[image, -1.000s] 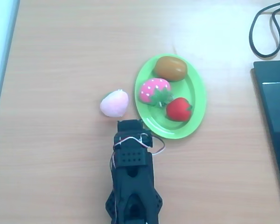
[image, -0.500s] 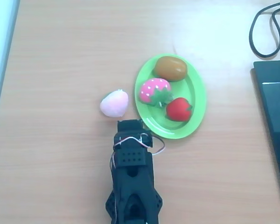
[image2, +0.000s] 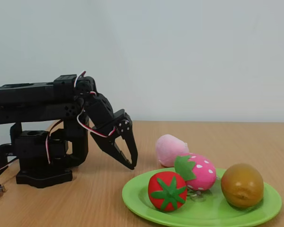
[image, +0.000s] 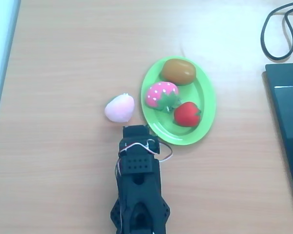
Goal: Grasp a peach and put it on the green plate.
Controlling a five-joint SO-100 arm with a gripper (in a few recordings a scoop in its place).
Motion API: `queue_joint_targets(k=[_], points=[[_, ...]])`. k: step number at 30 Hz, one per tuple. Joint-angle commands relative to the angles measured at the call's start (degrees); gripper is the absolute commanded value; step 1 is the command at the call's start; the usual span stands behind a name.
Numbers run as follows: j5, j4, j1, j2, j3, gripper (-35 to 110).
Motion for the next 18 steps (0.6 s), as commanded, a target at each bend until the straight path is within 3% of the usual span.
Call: queue_joint_targets(k=[1, 18], points=[[-0.62, 0.44, -0.35, 0.18, 0.00, -8], [-2.72, -3.60, 0.00, -2.02, -6.15, -8]])
